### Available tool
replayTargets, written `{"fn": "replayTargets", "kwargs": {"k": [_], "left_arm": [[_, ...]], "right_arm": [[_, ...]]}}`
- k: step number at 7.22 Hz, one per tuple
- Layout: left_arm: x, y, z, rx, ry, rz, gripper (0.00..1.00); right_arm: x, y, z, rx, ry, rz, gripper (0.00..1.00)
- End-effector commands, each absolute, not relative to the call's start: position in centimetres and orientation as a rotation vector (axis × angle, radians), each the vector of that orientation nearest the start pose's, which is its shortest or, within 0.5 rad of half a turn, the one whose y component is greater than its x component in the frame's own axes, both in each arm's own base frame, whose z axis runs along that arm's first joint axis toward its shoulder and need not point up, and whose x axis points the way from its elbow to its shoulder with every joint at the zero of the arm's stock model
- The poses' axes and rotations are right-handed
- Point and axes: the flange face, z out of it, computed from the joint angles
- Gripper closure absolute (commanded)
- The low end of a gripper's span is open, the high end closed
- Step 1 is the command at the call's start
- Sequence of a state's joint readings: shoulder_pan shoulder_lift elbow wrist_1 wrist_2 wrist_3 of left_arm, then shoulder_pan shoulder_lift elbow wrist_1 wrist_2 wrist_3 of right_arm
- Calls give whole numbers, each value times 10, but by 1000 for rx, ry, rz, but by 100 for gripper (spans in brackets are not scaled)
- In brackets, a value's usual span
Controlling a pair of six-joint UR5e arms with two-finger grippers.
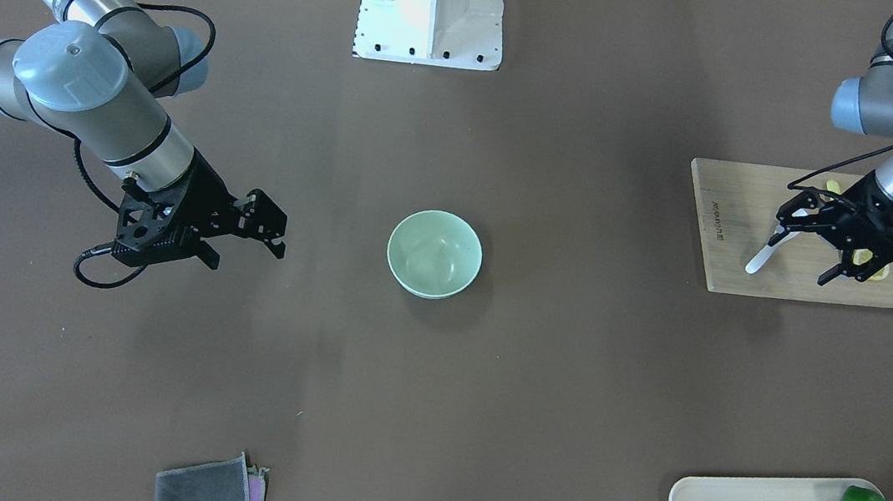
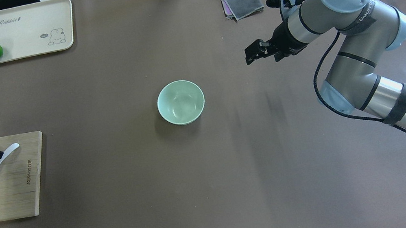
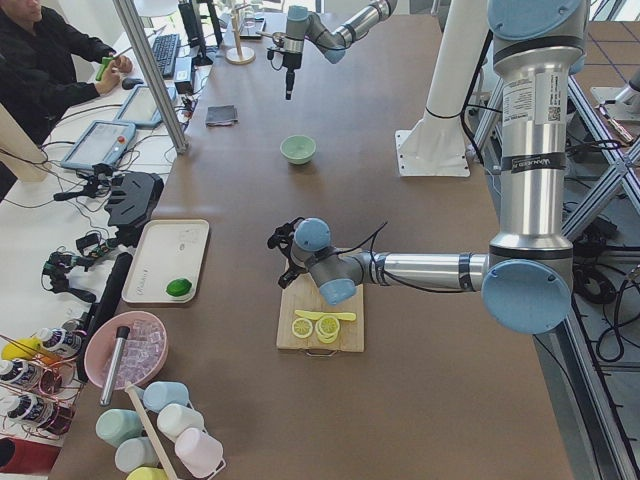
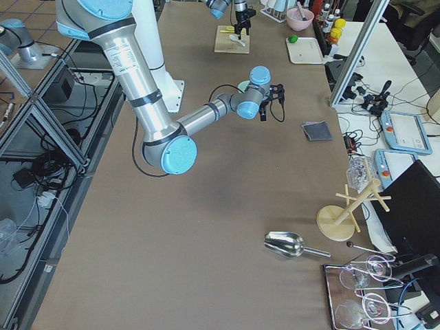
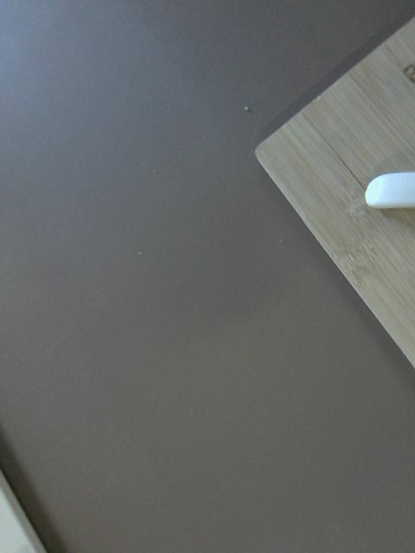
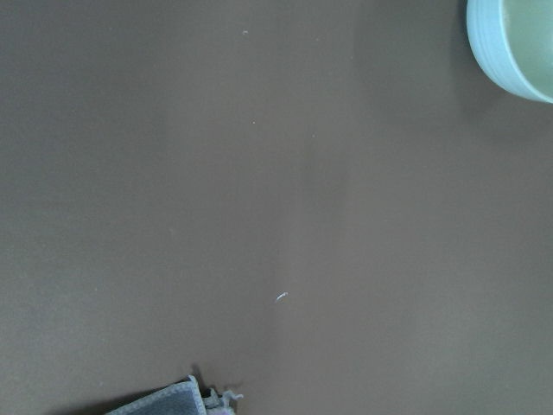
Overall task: Place spoon in bowl
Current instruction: 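Grasp the white spoon handle on the bamboo board with the left gripper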
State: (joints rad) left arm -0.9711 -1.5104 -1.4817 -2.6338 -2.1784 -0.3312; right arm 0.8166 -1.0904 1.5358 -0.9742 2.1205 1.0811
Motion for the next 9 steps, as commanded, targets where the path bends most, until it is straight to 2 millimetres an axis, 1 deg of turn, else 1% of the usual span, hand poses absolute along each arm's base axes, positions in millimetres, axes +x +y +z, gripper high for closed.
{"fn": "replayTargets", "kwargs": {"k": [1,2,4,6,8,9], "left_arm": [[215,-441,621,549,928,529,4],[215,-441,616,554,935,532,4],[216,-441,617,547,937,523,4],[231,-435,613,545,946,551,4],[232,-434,613,555,947,554,4],[231,-433,614,551,947,554,25]], "right_arm": [[-395,-549,332,221,-1100,13,0],[-394,-550,332,220,-1100,13,0],[-395,-549,331,222,-1101,12,0],[-399,-548,327,225,-1104,9,0],[-404,-546,325,221,-1106,12,0],[-405,-545,325,219,-1106,13,0]]}}
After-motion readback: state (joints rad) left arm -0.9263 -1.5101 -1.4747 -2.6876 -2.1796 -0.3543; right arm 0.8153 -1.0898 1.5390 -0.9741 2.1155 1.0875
